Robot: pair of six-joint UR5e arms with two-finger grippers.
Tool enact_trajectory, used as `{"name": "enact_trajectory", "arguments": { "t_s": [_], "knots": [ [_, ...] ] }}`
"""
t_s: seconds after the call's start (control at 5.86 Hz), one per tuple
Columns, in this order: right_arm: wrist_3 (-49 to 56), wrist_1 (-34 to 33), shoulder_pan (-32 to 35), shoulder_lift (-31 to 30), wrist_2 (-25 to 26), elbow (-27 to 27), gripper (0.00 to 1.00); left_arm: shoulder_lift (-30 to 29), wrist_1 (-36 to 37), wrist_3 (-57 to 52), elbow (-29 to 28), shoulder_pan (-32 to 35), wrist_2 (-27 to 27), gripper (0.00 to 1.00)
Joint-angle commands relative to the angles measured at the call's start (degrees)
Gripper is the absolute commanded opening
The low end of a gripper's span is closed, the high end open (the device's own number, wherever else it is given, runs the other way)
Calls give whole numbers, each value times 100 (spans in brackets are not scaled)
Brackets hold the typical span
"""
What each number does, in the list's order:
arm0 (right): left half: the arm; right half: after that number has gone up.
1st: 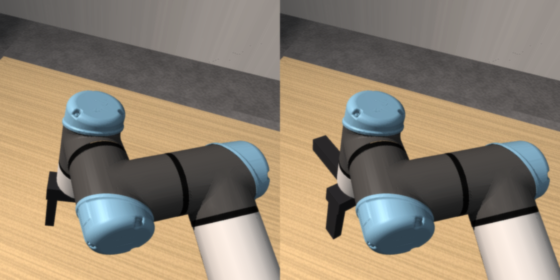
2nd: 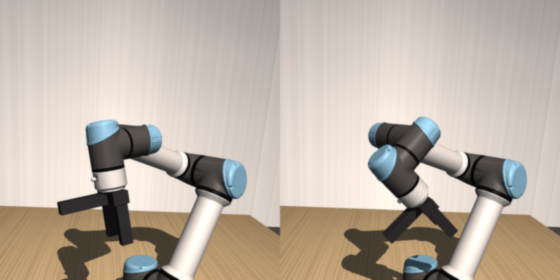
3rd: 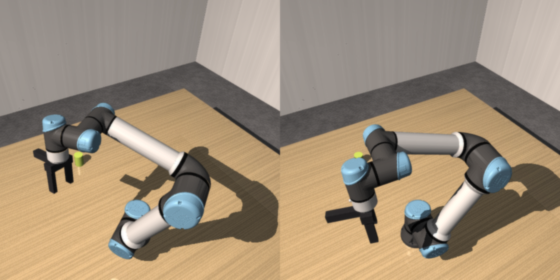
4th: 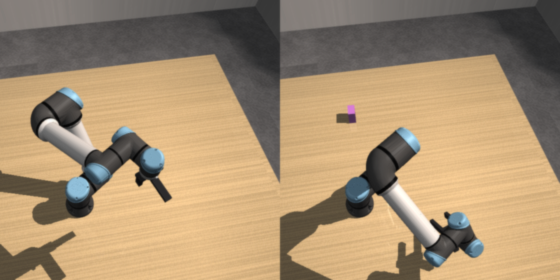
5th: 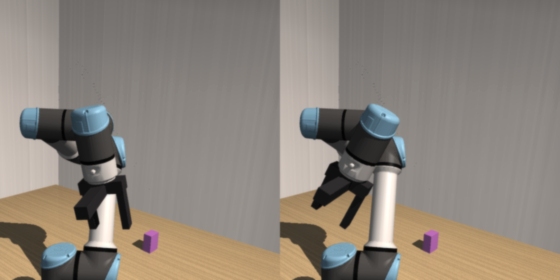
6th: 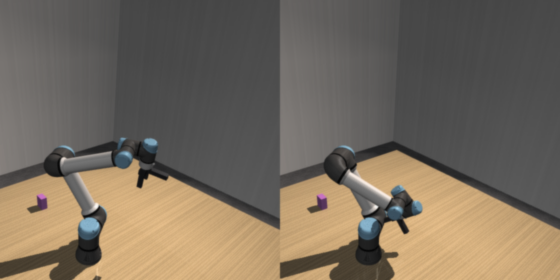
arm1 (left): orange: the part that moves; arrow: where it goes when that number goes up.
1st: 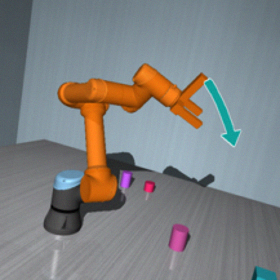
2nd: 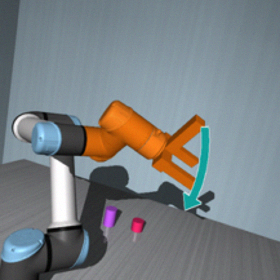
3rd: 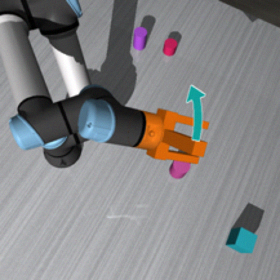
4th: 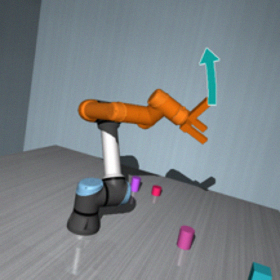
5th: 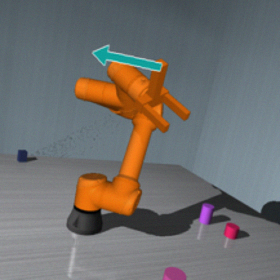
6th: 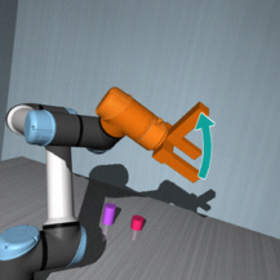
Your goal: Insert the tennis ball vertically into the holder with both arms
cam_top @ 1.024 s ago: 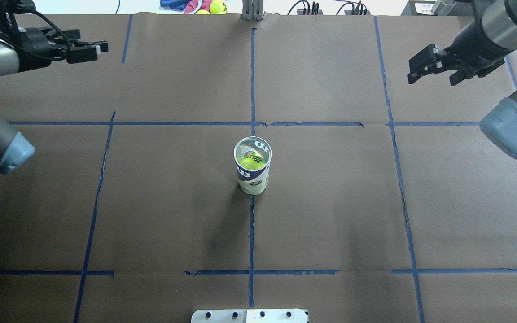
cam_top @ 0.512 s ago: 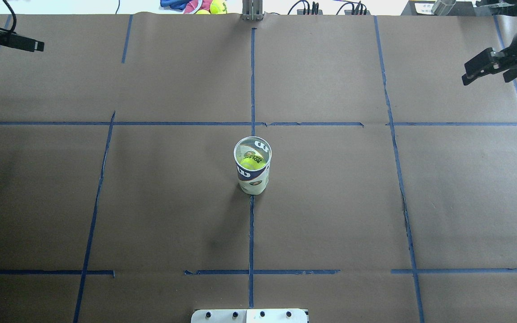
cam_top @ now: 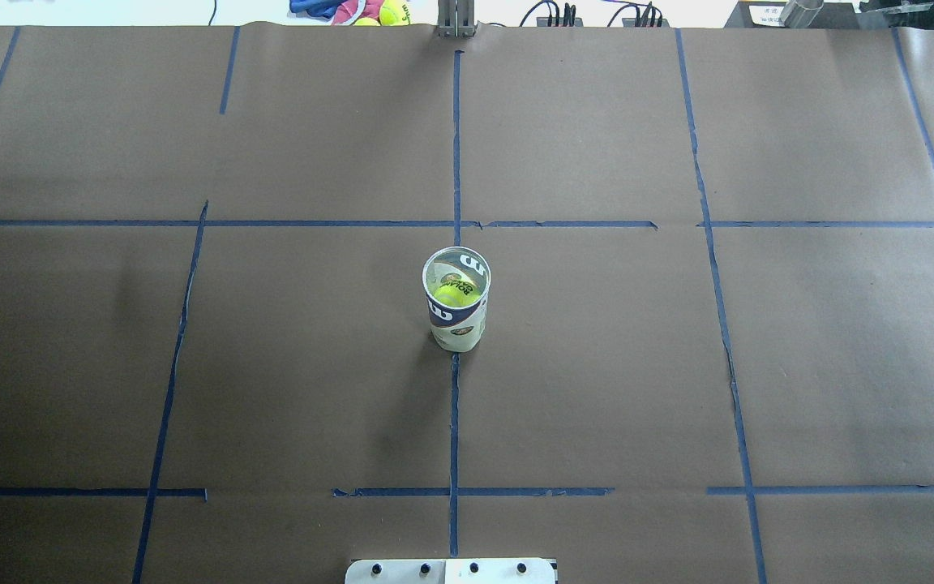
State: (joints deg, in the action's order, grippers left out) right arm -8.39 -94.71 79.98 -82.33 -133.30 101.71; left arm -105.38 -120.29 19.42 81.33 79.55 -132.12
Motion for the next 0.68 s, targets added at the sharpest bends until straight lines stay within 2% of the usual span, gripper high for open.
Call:
{"name": "enact_trajectory", "arguments": {
  "t_s": [0.0, 0.17, 0.34, 0.51],
  "knots": [
    [993, 14, 551, -395, -143, -413, 99, 26, 731, -228, -90, 366, -514, 100],
    [1284, 23, 763, -694, -126, -406, 99, 217, 900, -1029, -126, 525, -534, 100],
    [1296, 31, 852, -827, -91, -336, 99, 167, 2485, -2072, -13, 979, -517, 100],
    [1305, 31, 861, -889, -73, -344, 99, 140, 3363, -2553, 232, 1105, -517, 100]
  ]
}}
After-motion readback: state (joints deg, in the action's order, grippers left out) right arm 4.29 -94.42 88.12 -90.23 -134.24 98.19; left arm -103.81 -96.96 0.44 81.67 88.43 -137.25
